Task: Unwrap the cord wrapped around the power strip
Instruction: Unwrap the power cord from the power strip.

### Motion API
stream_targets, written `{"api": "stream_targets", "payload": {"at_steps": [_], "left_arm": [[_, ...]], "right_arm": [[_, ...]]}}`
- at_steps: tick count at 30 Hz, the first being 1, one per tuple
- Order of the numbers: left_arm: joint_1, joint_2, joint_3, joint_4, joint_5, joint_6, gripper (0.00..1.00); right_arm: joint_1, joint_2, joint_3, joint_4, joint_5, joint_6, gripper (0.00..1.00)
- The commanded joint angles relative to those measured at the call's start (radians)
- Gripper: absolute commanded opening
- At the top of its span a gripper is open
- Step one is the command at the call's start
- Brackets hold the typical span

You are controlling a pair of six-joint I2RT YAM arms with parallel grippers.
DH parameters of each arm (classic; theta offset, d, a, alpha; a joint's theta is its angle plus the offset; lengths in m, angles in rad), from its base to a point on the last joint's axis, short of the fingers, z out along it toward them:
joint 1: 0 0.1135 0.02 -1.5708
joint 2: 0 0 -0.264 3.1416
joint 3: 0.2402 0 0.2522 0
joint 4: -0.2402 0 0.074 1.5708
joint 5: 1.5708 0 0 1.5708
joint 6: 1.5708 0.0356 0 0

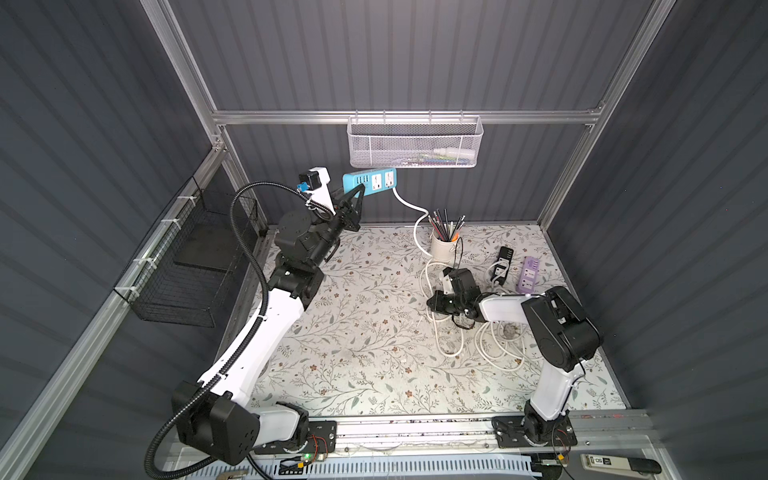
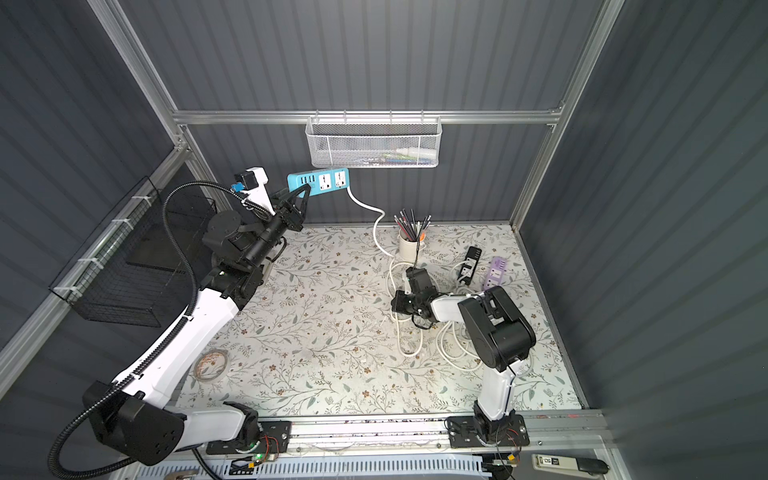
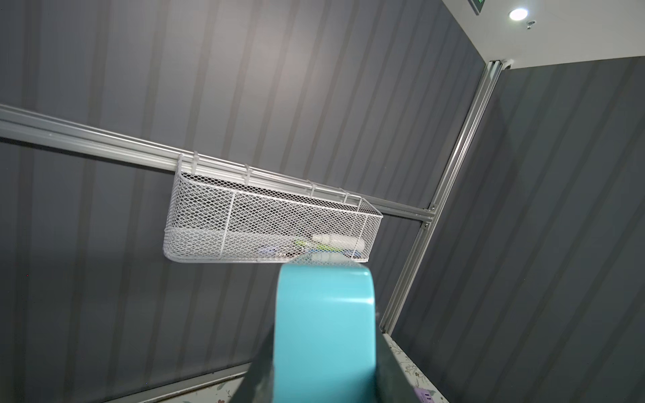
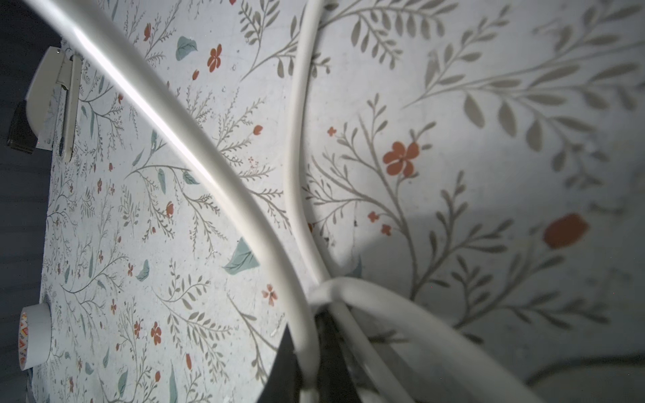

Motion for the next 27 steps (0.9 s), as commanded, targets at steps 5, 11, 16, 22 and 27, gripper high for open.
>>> {"api": "stream_targets", "payload": {"at_steps": [5, 11, 16, 22, 27], "left_arm": [[0.014, -0.039, 0.113, -0.003, -0.040, 0.077, 0.00], [0.019, -0.030, 0.143, -0.022, -0.023, 0.066, 0.00], [0.020, -0.019, 0.114, -0.003, 0.011, 0.025, 0.00], [0.020, -0.013, 0.055, -0.008, 0.031, 0.038, 0.00], [0.019, 0.002, 0.037, -0.013, 0.050, 0.033, 0.00]], "right_arm": [[0.008, 0.052, -0.022, -0.037, 0.054, 0.010, 0.00], [0.021, 0.023, -0.023, -0.037, 0.061, -0.012, 0.00], [0.034, -0.040, -0.057, -0.012, 0.062, -0.038, 0.43], [0.045, -0.185, -0.099, -0.015, 0.064, -0.101, 0.90], [0.045, -0.373, -0.087, -0.091, 0.070, -0.184, 0.99]]}}
